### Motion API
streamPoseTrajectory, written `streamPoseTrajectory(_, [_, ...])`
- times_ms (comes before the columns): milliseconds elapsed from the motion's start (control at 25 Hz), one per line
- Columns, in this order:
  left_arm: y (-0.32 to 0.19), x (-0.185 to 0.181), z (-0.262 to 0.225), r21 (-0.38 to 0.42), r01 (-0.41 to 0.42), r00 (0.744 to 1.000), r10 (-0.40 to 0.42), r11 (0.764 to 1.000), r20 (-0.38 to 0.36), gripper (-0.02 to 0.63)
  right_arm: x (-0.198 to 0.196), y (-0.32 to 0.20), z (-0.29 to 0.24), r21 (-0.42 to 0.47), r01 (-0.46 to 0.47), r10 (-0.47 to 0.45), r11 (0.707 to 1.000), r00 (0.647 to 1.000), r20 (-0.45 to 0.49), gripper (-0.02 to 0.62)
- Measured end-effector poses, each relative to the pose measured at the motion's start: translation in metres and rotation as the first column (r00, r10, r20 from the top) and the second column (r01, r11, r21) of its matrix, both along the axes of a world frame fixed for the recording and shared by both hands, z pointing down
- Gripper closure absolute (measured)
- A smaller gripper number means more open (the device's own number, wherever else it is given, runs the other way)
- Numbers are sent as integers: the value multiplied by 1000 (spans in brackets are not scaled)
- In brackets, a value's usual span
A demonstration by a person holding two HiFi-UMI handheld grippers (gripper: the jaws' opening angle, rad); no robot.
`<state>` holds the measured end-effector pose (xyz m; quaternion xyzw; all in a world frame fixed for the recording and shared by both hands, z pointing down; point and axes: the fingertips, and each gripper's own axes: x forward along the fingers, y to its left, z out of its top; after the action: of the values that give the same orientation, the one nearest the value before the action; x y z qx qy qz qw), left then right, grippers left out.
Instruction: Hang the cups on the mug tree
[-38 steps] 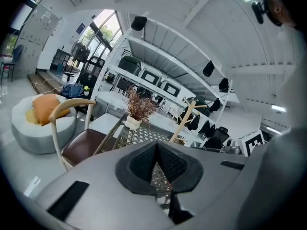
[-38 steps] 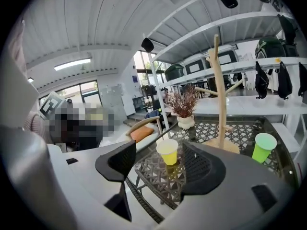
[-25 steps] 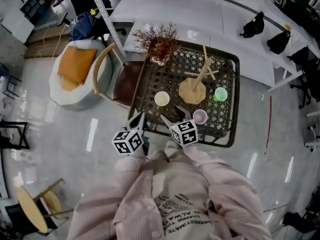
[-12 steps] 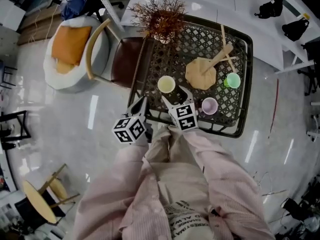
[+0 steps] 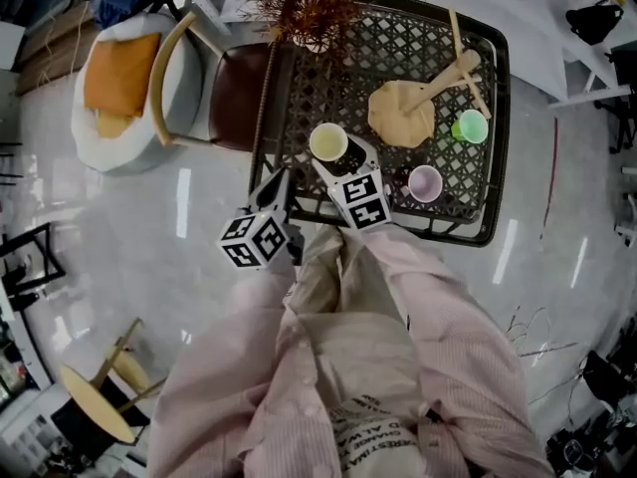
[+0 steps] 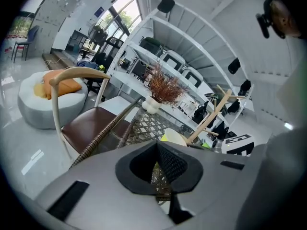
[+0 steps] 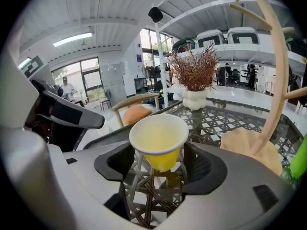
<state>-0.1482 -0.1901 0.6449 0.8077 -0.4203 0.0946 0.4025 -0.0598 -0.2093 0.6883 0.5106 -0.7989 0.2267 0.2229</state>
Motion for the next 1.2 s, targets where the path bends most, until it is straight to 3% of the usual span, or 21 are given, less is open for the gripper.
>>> streamPoseTrajectory(840, [-10,10,-18,35,-48,999,48,998,-3,607,9,-11,-32,15,-142,139,990,979,149,313])
streamPoseTrajectory(1200, [-18,13,-44,83,-79,997,80,993,-19,607,32,-15,-71,43,-261,244,965,941,236,313])
